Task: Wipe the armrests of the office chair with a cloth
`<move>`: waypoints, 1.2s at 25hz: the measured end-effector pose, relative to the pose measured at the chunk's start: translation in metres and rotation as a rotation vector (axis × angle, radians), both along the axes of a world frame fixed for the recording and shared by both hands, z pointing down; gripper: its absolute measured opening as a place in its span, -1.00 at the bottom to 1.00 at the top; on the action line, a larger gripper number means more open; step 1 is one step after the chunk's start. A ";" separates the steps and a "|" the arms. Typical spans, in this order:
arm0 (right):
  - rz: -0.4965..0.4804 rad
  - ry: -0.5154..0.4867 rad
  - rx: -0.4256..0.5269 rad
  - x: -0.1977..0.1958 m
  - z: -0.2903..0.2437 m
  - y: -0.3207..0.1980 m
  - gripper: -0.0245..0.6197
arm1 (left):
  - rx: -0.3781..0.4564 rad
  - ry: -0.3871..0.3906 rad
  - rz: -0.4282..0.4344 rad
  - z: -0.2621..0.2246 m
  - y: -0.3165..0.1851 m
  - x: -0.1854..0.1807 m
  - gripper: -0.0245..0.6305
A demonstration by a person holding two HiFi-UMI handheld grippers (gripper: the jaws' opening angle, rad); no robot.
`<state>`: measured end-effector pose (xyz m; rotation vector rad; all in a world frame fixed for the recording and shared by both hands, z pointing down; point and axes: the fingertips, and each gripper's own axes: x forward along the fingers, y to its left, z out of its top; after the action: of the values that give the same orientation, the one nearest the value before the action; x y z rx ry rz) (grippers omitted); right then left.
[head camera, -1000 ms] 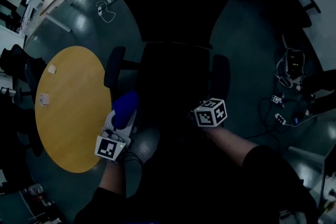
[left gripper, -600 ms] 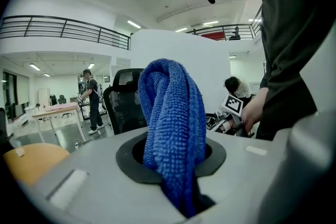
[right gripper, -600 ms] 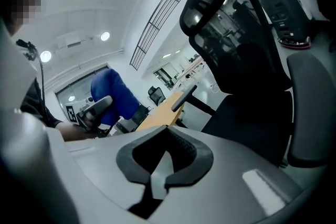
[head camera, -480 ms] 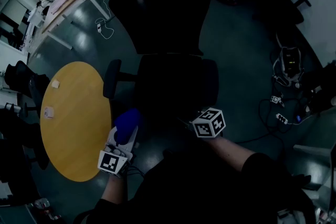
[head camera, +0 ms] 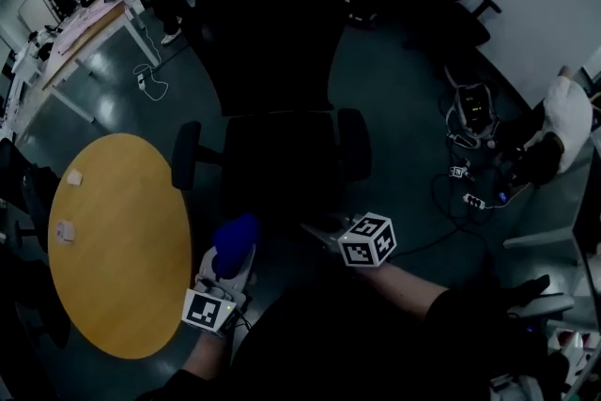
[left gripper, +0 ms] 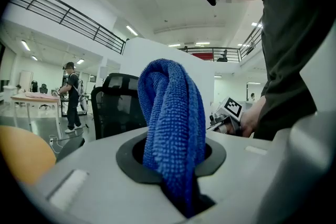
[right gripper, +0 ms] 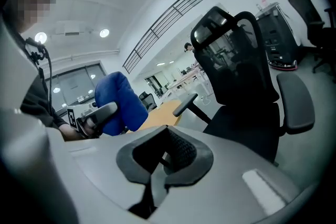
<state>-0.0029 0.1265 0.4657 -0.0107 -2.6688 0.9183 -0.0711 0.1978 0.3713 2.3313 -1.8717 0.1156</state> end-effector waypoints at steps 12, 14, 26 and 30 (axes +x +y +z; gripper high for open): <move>0.125 -0.035 0.079 0.053 -0.036 0.067 -0.91 | 0.034 0.180 0.132 -0.008 0.043 0.029 -0.59; 0.132 -0.063 0.112 0.060 -0.050 0.066 -0.91 | 0.035 0.181 0.135 -0.017 0.042 0.033 -0.59; 0.095 -0.209 0.312 0.090 -0.131 0.020 -0.91 | 0.113 0.207 0.042 -0.075 0.017 0.072 -0.59; 0.127 -0.244 0.394 0.095 -0.155 0.006 -0.91 | 0.129 0.204 0.018 -0.087 0.010 0.089 -0.59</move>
<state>0.0923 0.1325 0.3109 0.1464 -3.0633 0.4325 0.0175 0.2079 0.2840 2.3400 -1.8088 -0.2391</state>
